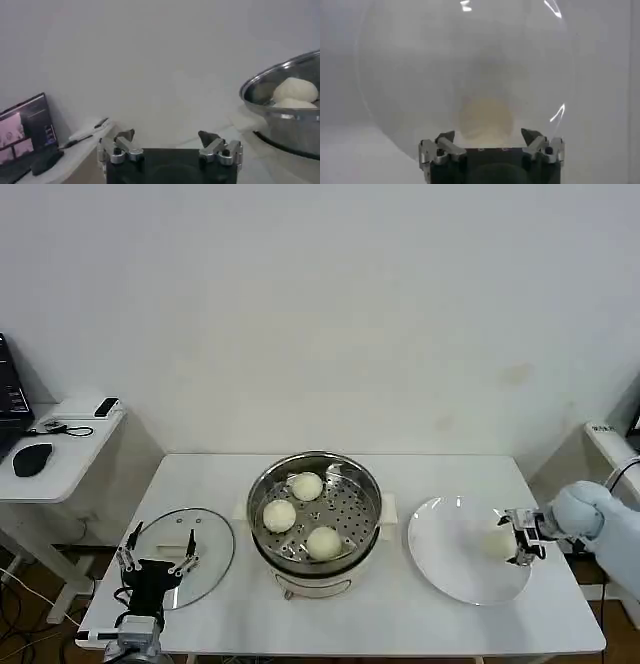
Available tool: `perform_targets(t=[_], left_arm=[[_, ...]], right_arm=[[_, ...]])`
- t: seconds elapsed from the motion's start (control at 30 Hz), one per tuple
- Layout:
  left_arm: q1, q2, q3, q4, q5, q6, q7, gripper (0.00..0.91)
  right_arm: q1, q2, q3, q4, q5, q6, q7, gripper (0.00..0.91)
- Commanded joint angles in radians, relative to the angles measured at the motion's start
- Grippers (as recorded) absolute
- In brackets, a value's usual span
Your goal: Take steamed baozi put them in steamer then cover it.
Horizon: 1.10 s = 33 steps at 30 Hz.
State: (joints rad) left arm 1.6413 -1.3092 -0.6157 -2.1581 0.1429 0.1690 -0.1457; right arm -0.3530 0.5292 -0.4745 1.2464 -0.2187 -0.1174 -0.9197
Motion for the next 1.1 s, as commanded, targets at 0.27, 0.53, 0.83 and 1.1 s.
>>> perform_targets(t=[0.27, 0.53, 0.83, 1.1], left_arm=[[-0.008, -0.001, 0.001, 0.006, 0.001, 0.003, 0.000, 0.907], [-0.011, -0.005, 0.004, 0.007, 0.002, 0.003, 0.000, 0.907], [-0.017, 0.000, 0.010, 0.010, 0.003, 0.003, 0.000, 0.907], [-0.024, 0.000, 0.017, 0.007, 0.003, 0.002, 0.000, 0.907]], right_arm=[[0.024, 0.047, -0.017, -0.047, -0.014, -0.019, -0.034, 0.715], [0.060, 0.010, -0.038, -0.016, 0.008, -0.038, -0.076, 0.675], [0.234, -0.063, -0.137, 0.101, 0.099, -0.092, -0.088, 0.675], [0.501, -0.078, -0.309, 0.221, 0.258, -0.172, -0.067, 0.675]])
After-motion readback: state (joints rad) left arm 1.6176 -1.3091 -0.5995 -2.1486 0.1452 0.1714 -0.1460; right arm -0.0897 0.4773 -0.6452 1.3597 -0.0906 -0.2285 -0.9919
